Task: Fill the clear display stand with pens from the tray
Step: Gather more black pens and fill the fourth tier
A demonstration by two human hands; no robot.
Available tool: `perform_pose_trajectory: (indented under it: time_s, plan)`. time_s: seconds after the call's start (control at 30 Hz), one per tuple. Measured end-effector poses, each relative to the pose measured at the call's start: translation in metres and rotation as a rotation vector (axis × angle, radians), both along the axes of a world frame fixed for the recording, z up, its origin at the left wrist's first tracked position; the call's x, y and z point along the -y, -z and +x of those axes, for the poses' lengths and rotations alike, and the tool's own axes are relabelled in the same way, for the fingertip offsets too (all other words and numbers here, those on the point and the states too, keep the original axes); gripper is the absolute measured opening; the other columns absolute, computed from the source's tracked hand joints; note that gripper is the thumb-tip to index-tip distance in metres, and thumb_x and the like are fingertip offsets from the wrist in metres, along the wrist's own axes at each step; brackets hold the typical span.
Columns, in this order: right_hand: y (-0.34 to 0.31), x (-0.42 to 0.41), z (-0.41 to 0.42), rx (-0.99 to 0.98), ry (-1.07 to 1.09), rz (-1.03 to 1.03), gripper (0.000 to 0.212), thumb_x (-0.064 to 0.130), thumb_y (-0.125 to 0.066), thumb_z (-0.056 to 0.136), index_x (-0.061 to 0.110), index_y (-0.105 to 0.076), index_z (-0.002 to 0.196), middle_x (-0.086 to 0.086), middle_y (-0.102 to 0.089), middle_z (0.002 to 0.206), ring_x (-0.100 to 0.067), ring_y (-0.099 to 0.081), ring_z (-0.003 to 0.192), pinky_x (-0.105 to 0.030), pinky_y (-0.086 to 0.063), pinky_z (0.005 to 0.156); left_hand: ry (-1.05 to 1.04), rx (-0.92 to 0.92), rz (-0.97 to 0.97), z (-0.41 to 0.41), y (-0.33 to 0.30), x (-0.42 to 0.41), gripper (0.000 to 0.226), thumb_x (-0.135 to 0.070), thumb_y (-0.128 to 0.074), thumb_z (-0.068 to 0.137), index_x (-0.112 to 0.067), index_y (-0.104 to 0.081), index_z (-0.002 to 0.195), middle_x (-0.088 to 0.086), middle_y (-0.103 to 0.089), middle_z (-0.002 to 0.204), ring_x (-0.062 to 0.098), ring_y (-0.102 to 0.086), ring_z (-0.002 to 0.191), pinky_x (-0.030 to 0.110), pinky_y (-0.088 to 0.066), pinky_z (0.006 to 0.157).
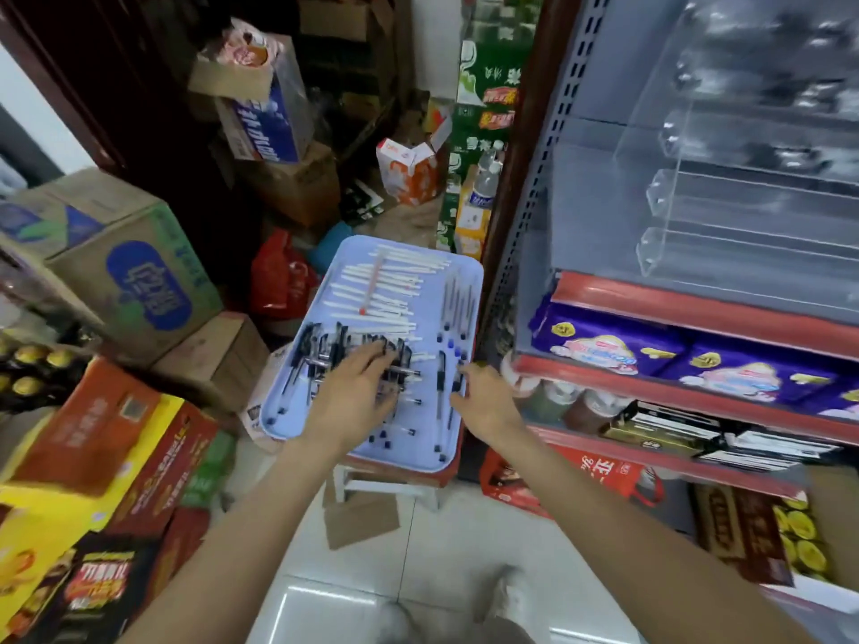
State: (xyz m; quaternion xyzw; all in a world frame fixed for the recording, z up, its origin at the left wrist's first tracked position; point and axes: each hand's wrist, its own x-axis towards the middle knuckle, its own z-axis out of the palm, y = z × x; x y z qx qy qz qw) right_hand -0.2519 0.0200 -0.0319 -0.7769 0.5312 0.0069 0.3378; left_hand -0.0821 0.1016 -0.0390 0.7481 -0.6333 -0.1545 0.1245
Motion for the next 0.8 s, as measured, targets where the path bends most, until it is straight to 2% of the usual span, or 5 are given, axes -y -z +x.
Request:
perform_pose_trajectory:
  time_s: [0.17,0.43,0.6,0.73,0.8]
  plan:
    - [0.009,-0.003,0.017,-0.098,0.094,-0.108,0.039,0.016,-0.052,0.093,0.001,-0.044,0.127,-0.017,-0.045,0.127,-0.032,-0.044,0.119,-0.034,-0.040,0.091,0.080,0.106,0.137,0.013,0.016,-0.009,0.062,-0.039,-0.043,0.096,-0.022,-0.016,0.149,-0.003,0.003,0.158,0.018,-0.002,0.146,0.039,-0.013,0.118]
    - [0.015,-0.008,0.051,-0.341,0.029,-0.141,0.056,0.020,-0.052,0.095,-0.003,-0.025,0.139,-0.024,-0.044,0.132,-0.035,-0.056,0.111,-0.038,-0.049,0.074,0.113,0.160,0.116,0.024,0.027,-0.021,0.059,-0.044,-0.034,0.098,-0.026,-0.011,0.150,-0.004,0.010,0.158,0.016,0.002,0.146,0.035,-0.002,0.117]
    - [0.019,0.002,0.052,-0.269,0.156,-0.070,0.054,0.021,-0.056,0.092,-0.007,-0.033,0.133,-0.020,-0.063,0.108,-0.034,-0.064,0.093,-0.034,-0.045,0.061,0.115,0.133,0.128,0.026,0.027,-0.019,0.059,-0.042,-0.036,0.098,-0.026,-0.012,0.150,-0.004,0.011,0.158,0.016,0.003,0.146,0.036,-0.002,0.118]
    - [0.020,0.009,0.048,-0.192,0.220,-0.009,0.017,0.019,-0.061,0.087,0.007,-0.049,0.086,-0.013,-0.053,0.082,-0.029,-0.056,0.073,-0.032,-0.039,0.055,0.114,0.112,0.132,0.026,0.025,-0.019,0.059,-0.040,-0.036,0.098,-0.026,-0.012,0.149,-0.004,0.010,0.158,0.016,0.003,0.146,0.035,-0.002,0.118]
    - [0.023,0.013,0.047,-0.153,0.266,0.027,0.032,0.016,-0.061,0.084,0.013,-0.036,0.064,-0.007,-0.045,0.067,-0.025,-0.050,0.062,-0.027,-0.034,0.048,0.114,0.097,0.132,0.025,0.023,-0.018,0.058,-0.040,-0.037,0.098,-0.026,-0.013,0.149,-0.004,0.009,0.158,0.016,0.003,0.146,0.035,-0.002,0.118]
